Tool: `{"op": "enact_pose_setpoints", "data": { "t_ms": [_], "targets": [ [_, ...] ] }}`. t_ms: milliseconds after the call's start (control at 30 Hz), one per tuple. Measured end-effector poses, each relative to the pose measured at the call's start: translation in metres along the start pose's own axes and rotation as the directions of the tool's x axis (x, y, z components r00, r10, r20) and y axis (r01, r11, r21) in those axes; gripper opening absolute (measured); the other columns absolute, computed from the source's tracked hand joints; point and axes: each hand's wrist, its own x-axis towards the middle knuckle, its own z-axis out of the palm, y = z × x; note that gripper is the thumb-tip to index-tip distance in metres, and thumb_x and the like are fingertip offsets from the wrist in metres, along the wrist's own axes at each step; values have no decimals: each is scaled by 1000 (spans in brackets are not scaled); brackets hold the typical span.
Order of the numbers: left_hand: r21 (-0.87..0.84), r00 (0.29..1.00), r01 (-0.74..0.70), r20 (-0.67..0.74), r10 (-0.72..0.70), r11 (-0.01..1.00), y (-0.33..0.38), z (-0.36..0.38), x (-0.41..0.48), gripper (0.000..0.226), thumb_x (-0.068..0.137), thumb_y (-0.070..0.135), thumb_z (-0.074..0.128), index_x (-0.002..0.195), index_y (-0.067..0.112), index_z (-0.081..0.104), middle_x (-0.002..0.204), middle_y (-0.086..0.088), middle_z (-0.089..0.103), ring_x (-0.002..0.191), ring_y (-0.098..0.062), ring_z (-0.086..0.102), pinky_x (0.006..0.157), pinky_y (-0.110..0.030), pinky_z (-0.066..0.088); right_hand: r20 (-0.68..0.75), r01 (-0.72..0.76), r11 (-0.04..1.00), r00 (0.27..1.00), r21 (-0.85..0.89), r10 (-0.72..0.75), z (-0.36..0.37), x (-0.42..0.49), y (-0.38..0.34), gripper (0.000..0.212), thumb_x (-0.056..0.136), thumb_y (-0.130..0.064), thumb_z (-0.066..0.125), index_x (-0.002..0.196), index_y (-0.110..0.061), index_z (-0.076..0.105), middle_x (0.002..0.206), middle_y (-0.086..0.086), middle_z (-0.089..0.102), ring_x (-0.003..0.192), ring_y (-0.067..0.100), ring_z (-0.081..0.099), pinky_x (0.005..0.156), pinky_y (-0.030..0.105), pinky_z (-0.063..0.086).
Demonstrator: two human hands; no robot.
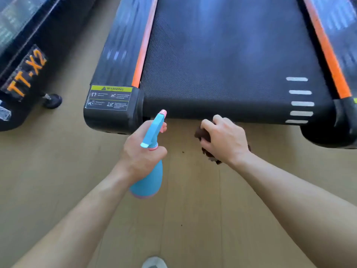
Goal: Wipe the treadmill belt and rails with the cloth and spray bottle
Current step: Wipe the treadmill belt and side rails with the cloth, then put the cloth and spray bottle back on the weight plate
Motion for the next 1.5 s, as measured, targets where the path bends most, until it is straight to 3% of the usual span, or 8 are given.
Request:
{"op": "enact_pose_setpoints", "data": {
  "t_ms": [133, 367, 633, 767, 900, 1033, 1200, 1500],
  "targets": [
    [85, 998, -24, 62, 18, 996, 53, 4, -40, 48, 78, 11, 64, 112, 44, 59, 104, 18, 62, 94, -7, 62, 81, -20, 45, 163, -308, 946, 943, 98, 290, -68, -71, 13, 19, 89, -48, 57, 99, -32, 56, 90, -6, 50, 84, 19, 56, 60, 30, 47],
    [147, 954, 101, 265, -137, 984, 209, 0, -113, 36, 75, 33, 57, 107, 48, 59, 98, 23, 73, 95, -15, 69, 88, -41, 57, 359, -444, 894, 846, 64, 395, -246, -138, 4, 23, 89, -52, 54, 104, -33, 51, 95, -6, 50, 90, 18, 57, 66, 33, 52],
    [156, 872, -2, 484, -74, 988, 372, 22, -162, 39, 91, 19, 61, 102, 55, 53, 101, 18, 73, 93, -12, 68, 86, -37, 57, 411, -628, 773, 730, 87, 546, -412, -213, 23, 23, 88, -55, 50, 102, -37, 47, 92, -10, 51, 85, 13, 58, 71, 36, 56],
    [173, 797, -52, 600, -63, 984, 420, 51, -175, 40, 95, 19, 59, 101, 58, 50, 107, 16, 73, 96, -8, 68, 78, -19, 52, 370, -737, 667, 652, 108, 661, -452, -251, 40, 19, 89, -56, 50, 102, -42, 46, 91, -13, 52, 78, 8, 56, 66, 32, 56],
    [210, 741, -138, 670, -40, 968, 456, 87, -192, 13, 93, 18, 60, 103, 25, 63, 104, -1, 72, 88, -15, 63, 84, -30, 54, 344, -818, 564, 564, 112, 750, -498, -291, 53, 19, 89, -56, 51, 101, -42, 48, 90, -14, 54, 78, 9, 58, 64, 32, 55],
    [210, 672, -271, 740, 28, 939, 490, 135, -221, 16, 95, 18, 63, 105, 15, 74, 95, 22, 64, 92, -10, 61, 72, -3, 42, 334, -906, 409, 420, 106, 844, -540, -338, 61, 17, 88, -50, 55, 99, -37, 52, 90, -9, 51, 83, 17, 58, 68, 36, 53],
    [160, 602, -321, 795, 71, 933, 521, 208, -265, 16, 96, 16, 63, 103, 12, 76, 103, 8, 67, 95, -19, 65, 80, -26, 46, 329, -962, 236, 269, 139, 905, -558, -408, 76, 17, 87, -48, 57, 96, -35, 50, 88, -9, 50, 80, 19, 58, 65, 35, 50],
    [108, 537, -469, 823, 186, 877, 528, 368, -321, 20, 99, 29, 62, 107, 14, 72, 101, 7, 64, 90, -18, 61, 78, -28, 47, 250, -964, 14, 83, 265, 965, -532, -527, 124, 17, 87, -45, 60, 101, -37, 56, 90, -9, 54, 84, 22, 57, 69, 34, 45]
  ]
}}
